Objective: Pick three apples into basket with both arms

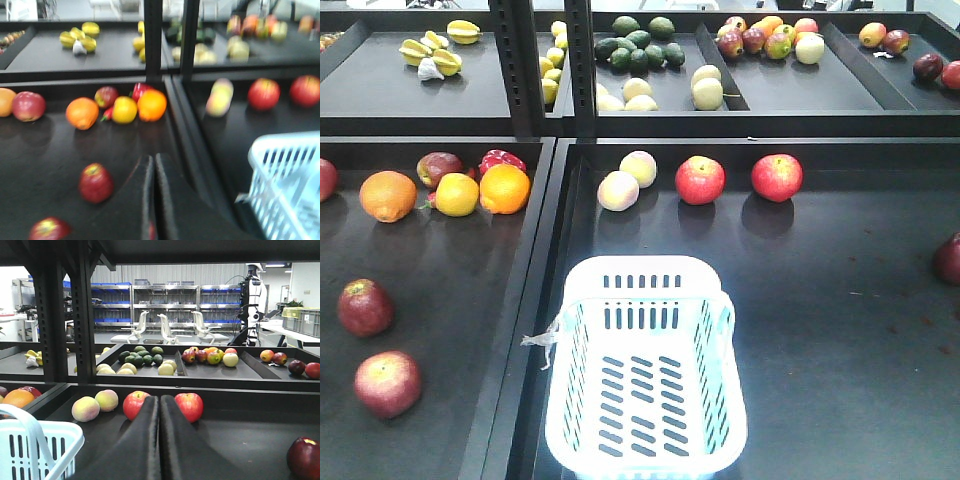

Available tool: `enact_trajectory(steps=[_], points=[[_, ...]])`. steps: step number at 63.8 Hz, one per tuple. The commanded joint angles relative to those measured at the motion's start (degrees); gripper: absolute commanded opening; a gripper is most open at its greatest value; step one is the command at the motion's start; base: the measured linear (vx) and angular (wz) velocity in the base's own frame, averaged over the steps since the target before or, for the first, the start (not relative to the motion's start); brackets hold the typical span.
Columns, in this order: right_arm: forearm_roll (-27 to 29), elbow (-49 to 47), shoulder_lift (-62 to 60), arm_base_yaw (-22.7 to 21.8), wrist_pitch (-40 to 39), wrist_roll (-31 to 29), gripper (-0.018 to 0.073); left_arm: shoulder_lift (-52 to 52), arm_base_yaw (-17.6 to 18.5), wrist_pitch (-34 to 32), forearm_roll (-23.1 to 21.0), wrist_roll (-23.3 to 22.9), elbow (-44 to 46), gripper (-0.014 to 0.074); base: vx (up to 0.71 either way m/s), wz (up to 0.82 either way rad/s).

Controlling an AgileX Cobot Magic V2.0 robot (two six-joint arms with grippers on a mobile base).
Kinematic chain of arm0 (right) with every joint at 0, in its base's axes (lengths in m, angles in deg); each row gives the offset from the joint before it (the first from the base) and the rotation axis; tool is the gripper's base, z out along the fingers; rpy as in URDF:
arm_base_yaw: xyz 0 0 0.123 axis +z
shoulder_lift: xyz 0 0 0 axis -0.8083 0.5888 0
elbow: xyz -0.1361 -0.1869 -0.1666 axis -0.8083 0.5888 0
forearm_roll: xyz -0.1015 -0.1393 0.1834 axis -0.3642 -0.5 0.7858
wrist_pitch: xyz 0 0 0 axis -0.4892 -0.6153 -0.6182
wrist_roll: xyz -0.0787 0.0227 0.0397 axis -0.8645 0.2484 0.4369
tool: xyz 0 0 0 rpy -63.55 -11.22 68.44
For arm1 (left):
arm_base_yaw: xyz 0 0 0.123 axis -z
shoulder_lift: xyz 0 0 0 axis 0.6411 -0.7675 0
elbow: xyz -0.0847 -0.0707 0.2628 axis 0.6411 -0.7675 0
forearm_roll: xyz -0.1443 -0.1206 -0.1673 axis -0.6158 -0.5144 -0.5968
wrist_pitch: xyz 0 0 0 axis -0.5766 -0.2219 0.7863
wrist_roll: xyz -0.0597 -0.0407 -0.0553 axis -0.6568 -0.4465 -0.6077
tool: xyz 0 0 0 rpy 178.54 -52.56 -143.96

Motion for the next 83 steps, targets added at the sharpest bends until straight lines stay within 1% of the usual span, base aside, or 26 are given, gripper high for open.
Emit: enact_trajectory(steps=[1,8,18,23,27,30,36,48,52,55,58,61,64,66,67,70,71,74,76,77,81,83], points=[[-0.3,0.9,-0.6,0.0,-4.0,-0.4,-0.0009,-6.2,0.2,2.1,-0.7,5.6,6.8,-0.0006,0.0,0.0],[-0.3,0.9,-0.6,0.0,-4.0,-0.4,-0.0009,-9.8,0.2,5.4,-0.7,7.4,9.0,-0.0006,0.0,0.0],[-0.3,0.9,-0.6,0.0,-4.0,-0.4,-0.0009,-10.8,0.3,5.9,-0.6,7.4,8.9,0.0001,0.0,0.0],[-0.3,0.9,-0.6,0.0,-4.0,-0.4,-0.0009,-10.8,0.3,5.9,-0.6,7.4,8.9,0.0024,0.0,0.0],[-0.3,0.9,-0.6,0.0,-4.0,-0.4,-0.0009,-10.8,0.3,6.2,-0.6,7.5,8.9,0.0064,0.0,0.0],[-0.3,0.9,-0.6,0.0,-4.0,-0.4,-0.0009,-10.8,0.3,6.9,-0.6,8.3,8.9,0.0111,0.0,0.0],[-0.3,0.9,-0.6,0.0,-4.0,-0.4,-0.0009,-10.8,0.3,9.0,-0.6,8.9,8.9,0.0254,0.0,0.0],[-0.3,0.9,-0.6,0.0,-4.0,-0.4,-0.0009,-10.8,0.3,9.9,-0.7,8.7,8.9,0.06,0.0,0.0],[-0.3,0.9,-0.6,0.0,-4.0,-0.4,-0.0009,-10.8,0.3,9.5,-0.6,9.1,8.9,0.0672,0.0,0.0],[-0.3,0.9,-0.6,0.0,-4.0,-0.4,-0.0009,-10.9,0.3,9.1,-0.6,10.5,8.9,0.0704,0.0,0.0],[-0.3,0.9,-0.6,0.0,-4.0,-0.4,-0.0009,-11.6,0.3,8.4,-1.0,13.9,8.9,0.0725,0.0,0.0],[-0.3,0.9,-0.6,0.0,-4.0,-0.4,-0.0009,-12.2,0.3,7.8,-2.6,19.1,8.9,0.0727,0.0,0.0],[-0.3,0.9,-0.6,0.0,-4.0,-0.4,-0.0009,-13.1,0.3,7.2,-5.4,26.8,8.9,0.0722,0.0,0.0],[-0.3,0.9,-0.6,0.0,-4.0,-0.4,-0.0009,-13.7,0.3,6.9,-7.3,30.7,8.9,0.0719,0.0,0.0],[-0.3,0.9,-0.6,0.0,-4.0,-0.4,-0.0009,-14.2,0.3,6.5,-8.8,33.5,8.9,0.0717,0.0,0.0],[-0.3,0.9,-0.6,0.0,-4.0,-0.4,-0.0009,-15.5,0.4,5.7,-12.5,38.5,8.9,0.0713,0.0,0.0],[-0.3,0.9,-0.6,0.0,-4.0,-0.4,-0.0009,-16.2,0.4,5.4,-14.6,40.8,8.9,0.0711,0.0,0.0],[-0.3,0.9,-0.6,0.0,-4.0,-0.4,-0.0009,-18.0,0.8,4.6,-20.3,45.9,8.9,0.0708,0.0,0.0],[-0.3,0.9,-0.6,0.0,-4.0,-0.4,-0.0009,-19.1,1.3,4.3,-22.9,48.8,8.9,0.0705,0.0,0.0],[-0.3,0.9,-0.6,0.0,-4.0,-0.4,-0.0009,-19.9,1.7,4.0,-24.6,51.0,8.9,0.0704,0.0,0.0],[-0.3,0.9,-0.6,0.0,-4.0,-0.4,-0.0009,-22.4,2.8,3.5,-29.0,58.1,8.9,0.0702,0.0,0.0],[-0.3,0.9,-0.6,0.0,-4.0,-0.4,-0.0009,-23.5,3.4,3.2,-30.4,60.5,8.9,0.0702,0.0,0.0]])
